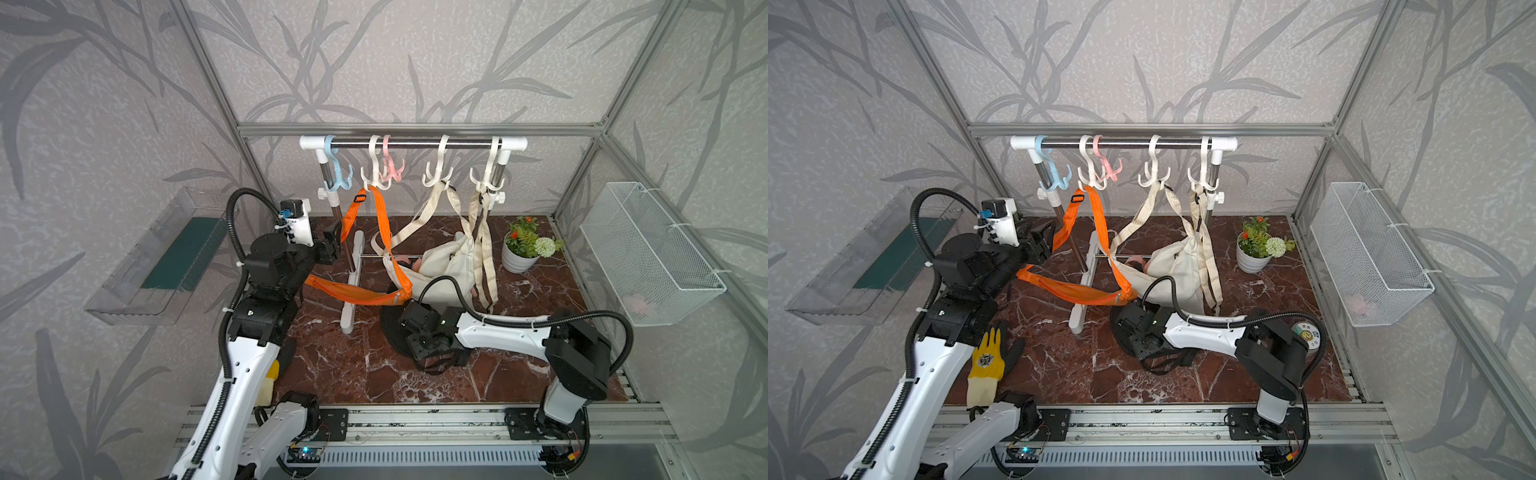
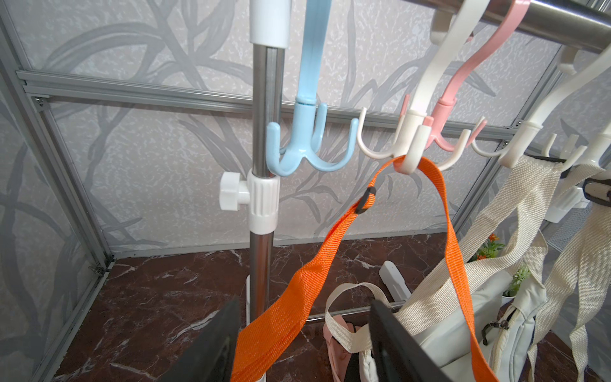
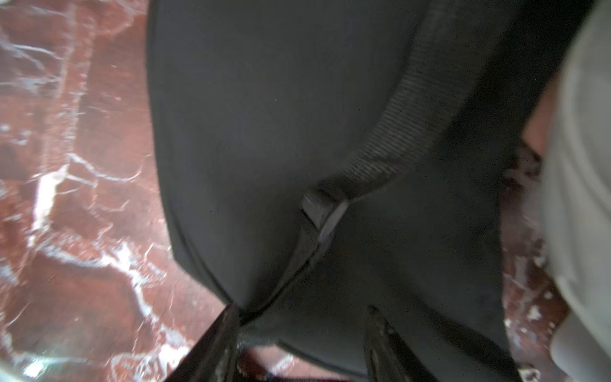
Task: Hang the bag on a hook
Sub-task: Pick up the bag from the center of the board.
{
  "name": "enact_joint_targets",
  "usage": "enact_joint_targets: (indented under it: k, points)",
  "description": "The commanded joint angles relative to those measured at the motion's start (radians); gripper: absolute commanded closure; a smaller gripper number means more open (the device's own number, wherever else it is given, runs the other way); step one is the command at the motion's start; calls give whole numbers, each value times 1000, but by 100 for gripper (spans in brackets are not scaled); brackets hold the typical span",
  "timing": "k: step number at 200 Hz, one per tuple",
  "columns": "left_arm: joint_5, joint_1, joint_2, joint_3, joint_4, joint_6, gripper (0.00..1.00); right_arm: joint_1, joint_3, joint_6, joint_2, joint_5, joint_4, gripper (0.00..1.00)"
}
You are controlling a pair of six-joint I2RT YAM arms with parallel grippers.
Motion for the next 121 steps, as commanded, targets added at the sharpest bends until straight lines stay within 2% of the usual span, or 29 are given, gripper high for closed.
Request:
enact_joint_targets:
  k: [1, 12, 22, 30, 43, 56, 88, 121]
  points:
    - [1, 7, -23, -11, 26, -17, 36, 2, 65, -10, 73, -20, -52, 39]
    - [0, 7, -25, -14, 28, -18, 36, 3, 85, -16, 96, -36, -56, 40]
    - [-2, 7, -26, -16, 30, -18, 36, 2, 90, -17, 110, -39, -58, 45]
    - [-2, 7, -28, -16, 31, -19, 36, 2, 88, -17, 111, -37, -58, 57]
    - [0, 7, -28, -17, 32, -18, 35, 2, 77, -19, 91, -26, -54, 82]
    - [8, 7, -25, -18, 35, -11, 36, -2, 64, -26, 47, -1, -55, 96]
    - [63, 9, -20, -37, 68, 10, 35, -38, 52, -78, -124, 72, -87, 100]
    - [202, 9, -26, -109, 206, 36, 32, -132, 76, -177, -293, 113, -77, 100]
